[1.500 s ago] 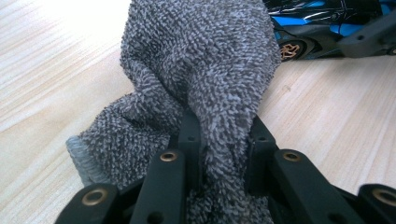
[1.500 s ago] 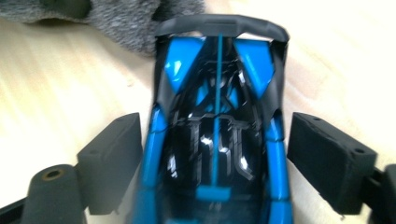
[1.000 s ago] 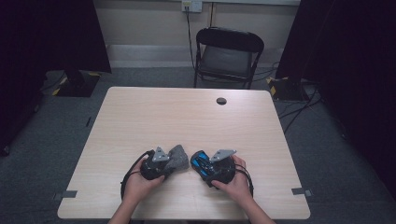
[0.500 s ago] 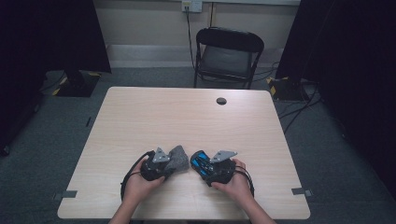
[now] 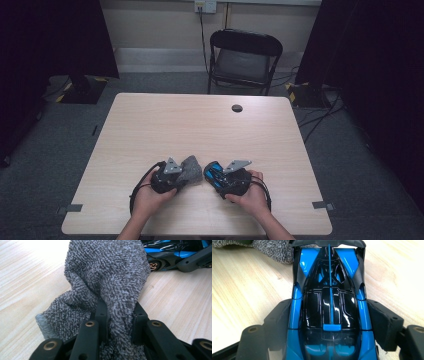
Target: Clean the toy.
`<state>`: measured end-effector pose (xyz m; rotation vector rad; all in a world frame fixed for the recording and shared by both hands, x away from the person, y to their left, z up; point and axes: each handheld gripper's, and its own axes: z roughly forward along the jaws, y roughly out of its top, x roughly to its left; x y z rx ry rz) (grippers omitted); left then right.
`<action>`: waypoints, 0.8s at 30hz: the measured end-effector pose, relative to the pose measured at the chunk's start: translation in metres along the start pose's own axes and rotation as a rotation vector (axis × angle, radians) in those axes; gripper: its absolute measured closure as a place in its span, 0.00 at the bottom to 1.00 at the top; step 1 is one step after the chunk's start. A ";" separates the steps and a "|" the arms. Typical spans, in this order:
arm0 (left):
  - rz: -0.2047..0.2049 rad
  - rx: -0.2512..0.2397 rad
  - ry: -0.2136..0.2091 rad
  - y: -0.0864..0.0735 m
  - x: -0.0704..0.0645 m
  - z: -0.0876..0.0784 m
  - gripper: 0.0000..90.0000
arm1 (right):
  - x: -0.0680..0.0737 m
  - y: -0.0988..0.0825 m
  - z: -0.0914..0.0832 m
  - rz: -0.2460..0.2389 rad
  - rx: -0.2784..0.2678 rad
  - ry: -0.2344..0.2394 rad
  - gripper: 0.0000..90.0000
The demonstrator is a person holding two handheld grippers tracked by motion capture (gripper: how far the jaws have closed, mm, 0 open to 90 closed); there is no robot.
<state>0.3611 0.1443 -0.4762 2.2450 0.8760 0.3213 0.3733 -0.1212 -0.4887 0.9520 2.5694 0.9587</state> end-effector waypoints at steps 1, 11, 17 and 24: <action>0.000 -0.001 -0.001 0.000 0.000 0.000 0.81 | 0.000 0.000 0.000 0.002 0.004 -0.001 0.29; -0.005 -0.005 -0.006 0.000 0.002 0.000 0.81 | 0.000 0.001 0.000 0.010 0.003 0.001 0.29; -0.011 -0.017 -0.002 0.000 0.003 0.000 0.81 | 0.001 -0.001 -0.002 0.025 -0.019 0.010 0.29; -0.019 -0.026 -0.003 0.002 0.003 -0.002 0.81 | 0.000 0.000 -0.006 0.043 -0.038 0.030 0.29</action>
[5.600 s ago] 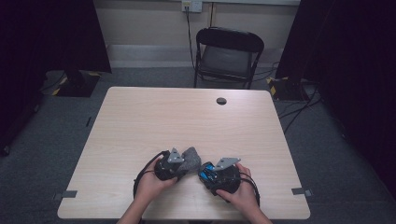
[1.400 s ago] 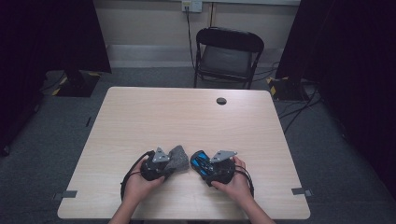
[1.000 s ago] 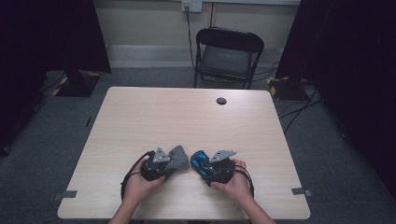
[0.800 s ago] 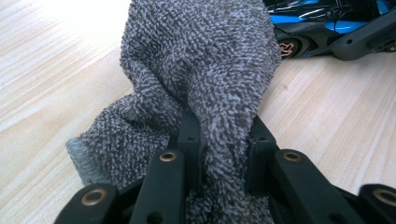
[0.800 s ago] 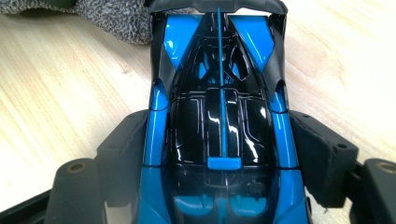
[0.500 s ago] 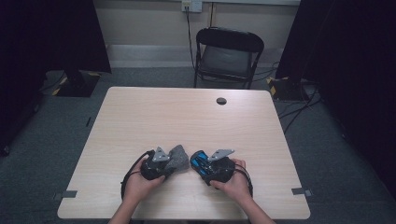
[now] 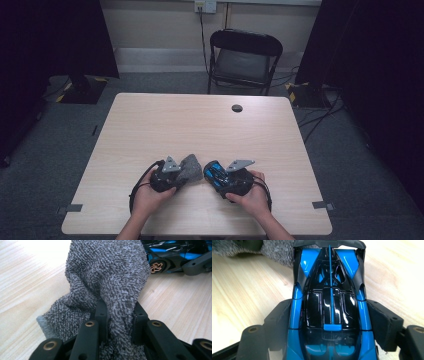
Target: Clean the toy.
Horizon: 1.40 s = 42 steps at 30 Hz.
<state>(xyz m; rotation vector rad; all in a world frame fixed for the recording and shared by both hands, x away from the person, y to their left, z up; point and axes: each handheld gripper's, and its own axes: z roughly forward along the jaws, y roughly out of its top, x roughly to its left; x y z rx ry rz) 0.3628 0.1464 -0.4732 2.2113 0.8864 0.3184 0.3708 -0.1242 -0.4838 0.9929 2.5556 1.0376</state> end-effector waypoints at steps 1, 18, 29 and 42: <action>0.007 -0.003 0.007 0.001 0.000 -0.001 0.81 | 0.000 0.001 -0.002 0.001 -0.002 0.006 0.29; -0.155 -0.195 -0.031 0.027 0.017 -0.020 0.83 | -0.008 0.019 -0.029 0.099 -0.163 0.111 0.29; -0.079 -0.183 -0.160 0.047 -0.006 -0.009 0.83 | -0.007 0.036 -0.042 0.133 -0.243 0.148 0.29; -0.027 -0.150 -0.287 0.041 -0.032 0.005 0.83 | -0.014 0.037 -0.033 0.199 -0.253 0.156 0.29</action>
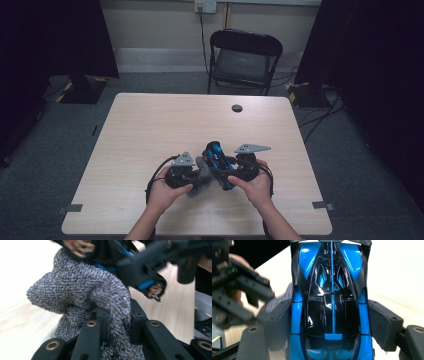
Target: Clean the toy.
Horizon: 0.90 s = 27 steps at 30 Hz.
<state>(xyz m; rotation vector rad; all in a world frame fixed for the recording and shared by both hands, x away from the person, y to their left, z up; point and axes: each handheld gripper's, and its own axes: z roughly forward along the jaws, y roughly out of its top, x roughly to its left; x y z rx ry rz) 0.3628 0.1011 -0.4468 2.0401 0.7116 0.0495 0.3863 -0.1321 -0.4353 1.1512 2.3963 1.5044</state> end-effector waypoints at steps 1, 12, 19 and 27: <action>0.008 0.005 -0.009 -0.001 -0.001 0.001 0.83 | 0.000 0.001 0.000 0.006 -0.005 0.002 0.29; 0.052 0.027 -0.058 -0.003 -0.012 0.006 0.83 | -0.001 0.010 0.002 0.026 -0.023 -0.018 0.29; 0.096 0.067 -0.067 -0.002 -0.016 0.006 0.83 | -0.002 0.017 0.000 0.025 -0.033 -0.026 0.29; 0.021 0.018 0.091 0.007 0.011 -0.020 0.84 | -0.004 0.016 -0.010 0.009 -0.035 -0.025 0.31</action>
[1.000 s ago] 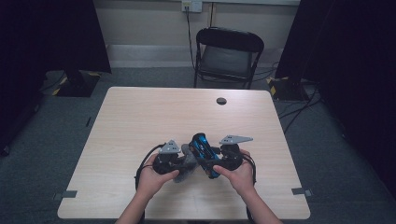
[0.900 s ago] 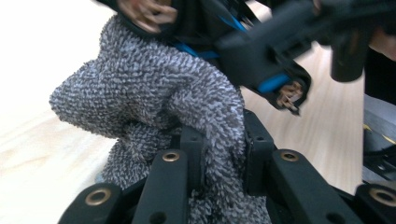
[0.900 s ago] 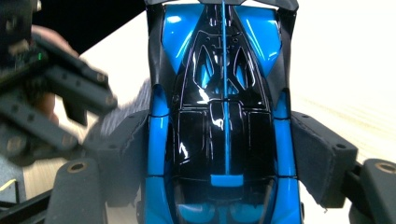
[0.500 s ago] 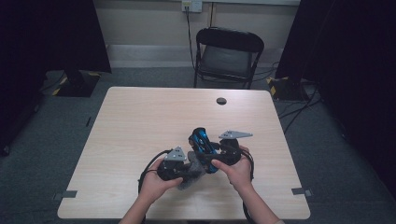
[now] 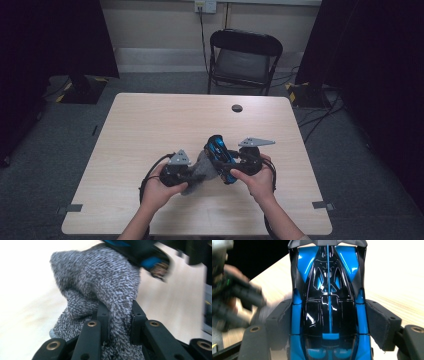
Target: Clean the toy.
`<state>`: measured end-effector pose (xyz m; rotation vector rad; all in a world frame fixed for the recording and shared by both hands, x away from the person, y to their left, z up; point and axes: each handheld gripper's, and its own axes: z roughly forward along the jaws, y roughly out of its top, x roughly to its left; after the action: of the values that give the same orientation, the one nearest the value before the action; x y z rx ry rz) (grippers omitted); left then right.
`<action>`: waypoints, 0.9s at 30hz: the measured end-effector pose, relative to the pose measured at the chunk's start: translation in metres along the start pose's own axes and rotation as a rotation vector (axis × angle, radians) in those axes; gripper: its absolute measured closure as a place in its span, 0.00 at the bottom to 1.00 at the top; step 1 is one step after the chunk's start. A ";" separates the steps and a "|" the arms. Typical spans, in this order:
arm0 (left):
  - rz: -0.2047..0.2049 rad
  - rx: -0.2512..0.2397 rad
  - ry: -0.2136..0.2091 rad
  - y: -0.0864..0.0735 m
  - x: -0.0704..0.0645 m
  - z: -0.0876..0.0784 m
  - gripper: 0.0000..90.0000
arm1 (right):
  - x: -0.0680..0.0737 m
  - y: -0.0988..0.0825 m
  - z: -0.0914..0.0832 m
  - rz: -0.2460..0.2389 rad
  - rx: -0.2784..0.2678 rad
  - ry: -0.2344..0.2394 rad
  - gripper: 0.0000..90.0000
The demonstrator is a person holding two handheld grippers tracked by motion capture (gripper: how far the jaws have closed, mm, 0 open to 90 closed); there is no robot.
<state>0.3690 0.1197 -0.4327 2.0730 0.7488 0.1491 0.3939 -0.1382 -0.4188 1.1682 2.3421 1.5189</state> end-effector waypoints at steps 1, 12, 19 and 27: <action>-0.010 -0.008 0.024 0.002 0.005 -0.002 0.84 | 0.000 0.000 -0.001 -0.003 -0.001 0.001 0.31; -0.036 -0.017 0.106 0.007 0.020 0.005 0.84 | 0.002 -0.008 0.004 -0.021 0.034 0.016 0.31; -0.021 -0.026 0.115 0.012 0.019 0.008 0.84 | 0.002 -0.010 0.005 -0.013 0.033 0.021 0.31; 0.036 -0.013 0.051 0.014 0.006 0.013 0.84 | 0.004 -0.006 0.007 -0.009 0.019 0.022 0.31</action>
<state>0.3847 0.1083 -0.4302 2.0776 0.7393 0.2277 0.3914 -0.1316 -0.4261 1.1498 2.3778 1.5169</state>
